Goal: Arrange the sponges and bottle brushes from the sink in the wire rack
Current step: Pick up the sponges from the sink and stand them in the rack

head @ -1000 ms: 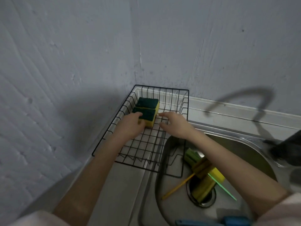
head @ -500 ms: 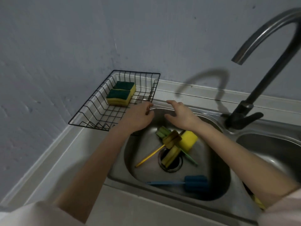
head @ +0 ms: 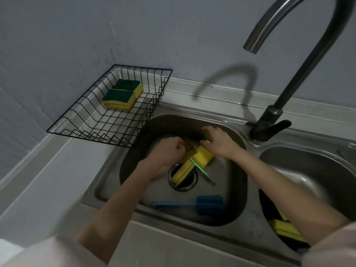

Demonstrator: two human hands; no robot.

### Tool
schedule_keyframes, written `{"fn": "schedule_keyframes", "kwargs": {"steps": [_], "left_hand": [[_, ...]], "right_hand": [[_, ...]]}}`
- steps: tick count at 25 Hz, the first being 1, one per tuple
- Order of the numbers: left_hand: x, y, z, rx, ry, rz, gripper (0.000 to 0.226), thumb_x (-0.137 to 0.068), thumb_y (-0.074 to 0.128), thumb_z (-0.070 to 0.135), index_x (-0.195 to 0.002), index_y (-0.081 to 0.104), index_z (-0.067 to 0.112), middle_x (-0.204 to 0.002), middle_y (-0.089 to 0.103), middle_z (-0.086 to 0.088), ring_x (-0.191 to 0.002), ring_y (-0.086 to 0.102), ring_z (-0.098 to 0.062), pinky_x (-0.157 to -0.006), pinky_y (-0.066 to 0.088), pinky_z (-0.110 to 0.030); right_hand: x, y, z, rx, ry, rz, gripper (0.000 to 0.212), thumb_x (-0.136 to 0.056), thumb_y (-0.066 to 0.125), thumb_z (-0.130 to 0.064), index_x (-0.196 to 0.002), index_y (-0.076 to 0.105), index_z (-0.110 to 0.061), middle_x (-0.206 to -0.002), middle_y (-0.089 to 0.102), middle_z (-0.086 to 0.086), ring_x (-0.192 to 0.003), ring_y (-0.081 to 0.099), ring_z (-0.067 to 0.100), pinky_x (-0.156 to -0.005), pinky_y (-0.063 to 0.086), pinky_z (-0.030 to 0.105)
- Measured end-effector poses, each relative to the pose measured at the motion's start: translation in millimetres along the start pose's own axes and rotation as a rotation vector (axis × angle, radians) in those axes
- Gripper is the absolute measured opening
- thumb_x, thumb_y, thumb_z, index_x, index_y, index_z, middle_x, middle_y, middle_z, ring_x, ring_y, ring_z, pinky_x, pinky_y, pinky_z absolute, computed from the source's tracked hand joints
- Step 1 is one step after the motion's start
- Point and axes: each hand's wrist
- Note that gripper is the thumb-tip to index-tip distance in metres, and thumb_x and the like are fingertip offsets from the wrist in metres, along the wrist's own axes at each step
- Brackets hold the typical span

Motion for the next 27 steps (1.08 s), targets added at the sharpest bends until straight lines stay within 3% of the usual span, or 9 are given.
{"fn": "schedule_keyframes", "kwargs": {"steps": [2, 6, 9, 12, 15, 19, 24, 27], "left_hand": [[-7.7, 20.2, -7.0, 0.048, -0.053, -0.06, 0.023, -0.092, 0.042, 0.019, -0.104, 0.059, 0.008, -0.1, 0.064, -0.009, -0.102, 0.058, -0.03, -0.074, 0.043, -0.027], [-26.1, 58.7, -27.3, 0.076, -0.121, -0.175, 0.021, -0.092, 0.045, 0.022, -0.092, 0.058, 0.006, -0.097, 0.062, -0.019, -0.102, 0.06, -0.034, -0.077, 0.045, -0.032], [-42.3, 80.1, -46.1, 0.034, -0.163, -0.228, 0.042, -0.092, 0.043, 0.034, -0.118, 0.053, 0.004, -0.123, 0.059, -0.019, -0.112, 0.055, -0.034, -0.091, 0.045, -0.035], [-56.7, 101.7, -66.3, -0.056, -0.182, -0.278, 0.063, -0.085, 0.053, 0.04, -0.137, 0.036, 0.008, -0.142, 0.044, -0.016, -0.125, 0.046, -0.033, -0.104, 0.041, -0.042], [-65.0, 119.8, -75.9, -0.091, -0.229, -0.324, 0.075, -0.083, 0.058, 0.04, -0.14, 0.024, 0.005, -0.149, 0.031, -0.013, -0.13, 0.039, -0.031, -0.102, 0.041, -0.042], [-68.1, 138.4, -77.4, -0.059, -0.288, -0.305, 0.074, -0.083, 0.059, 0.036, -0.138, 0.022, 0.002, -0.15, 0.027, -0.016, -0.134, 0.032, -0.034, -0.103, 0.039, -0.045], [-72.3, 142.9, -77.1, -0.071, -0.301, -0.244, 0.064, -0.086, 0.055, 0.03, -0.136, 0.026, 0.003, -0.145, 0.033, -0.019, -0.132, 0.033, -0.037, -0.101, 0.038, -0.045], [-71.4, 143.4, -78.4, -0.065, -0.302, -0.241, 0.061, -0.087, 0.054, 0.031, -0.135, 0.028, 0.003, -0.143, 0.034, -0.02, -0.13, 0.034, -0.038, -0.1, 0.039, -0.045]], "right_hand": [[-9.2, 8.5, 14.9, 0.011, 0.039, -0.032, 0.056, -0.091, 0.049, -0.029, -0.141, 0.031, -0.013, -0.136, 0.042, 0.022, -0.124, 0.045, 0.039, -0.104, 0.038, 0.04], [-32.2, 34.6, 41.6, 0.018, 0.145, -0.115, 0.056, -0.089, 0.052, -0.023, -0.141, 0.032, -0.013, -0.137, 0.04, 0.023, -0.124, 0.045, 0.041, -0.107, 0.039, 0.041], [-47.4, 51.5, 55.4, 0.022, 0.2, -0.168, 0.059, -0.088, 0.053, -0.022, -0.142, 0.031, -0.012, -0.141, 0.036, 0.024, -0.126, 0.043, 0.04, -0.107, 0.038, 0.04], [-62.5, 65.7, 66.2, 0.064, 0.215, -0.173, 0.061, -0.087, 0.056, -0.022, -0.142, 0.03, -0.013, -0.148, 0.028, 0.02, -0.132, 0.036, 0.039, -0.11, 0.035, 0.045], [-74.1, 74.5, 73.9, 0.188, 0.204, -0.164, 0.069, -0.087, 0.056, -0.025, -0.145, 0.02, -0.017, -0.155, 0.013, 0.015, -0.139, 0.021, 0.038, -0.112, 0.027, 0.049], [-89.1, 82.3, 78.8, 0.39, 0.088, -0.236, 0.085, -0.086, 0.058, -0.021, -0.148, 0.0, -0.024, -0.158, -0.01, 0.013, -0.146, -0.003, 0.033, -0.118, 0.01, 0.048], [-98.8, 87.3, 80.1, 0.437, 0.081, -0.271, 0.087, -0.083, 0.061, -0.025, -0.148, 0.002, -0.027, -0.155, 0.006, 0.014, -0.14, 0.013, 0.038, -0.114, 0.019, 0.048], [-93.1, 85.3, 83.6, 0.469, 0.166, -0.263, 0.079, -0.079, 0.064, -0.035, -0.144, 0.019, -0.027, -0.148, 0.014, 0.018, -0.133, 0.021, 0.041, -0.109, 0.027, 0.046]]}}
Point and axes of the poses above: each hand's wrist, its own x-axis away from the middle knuckle, its own y-axis out of the palm, z = x × y
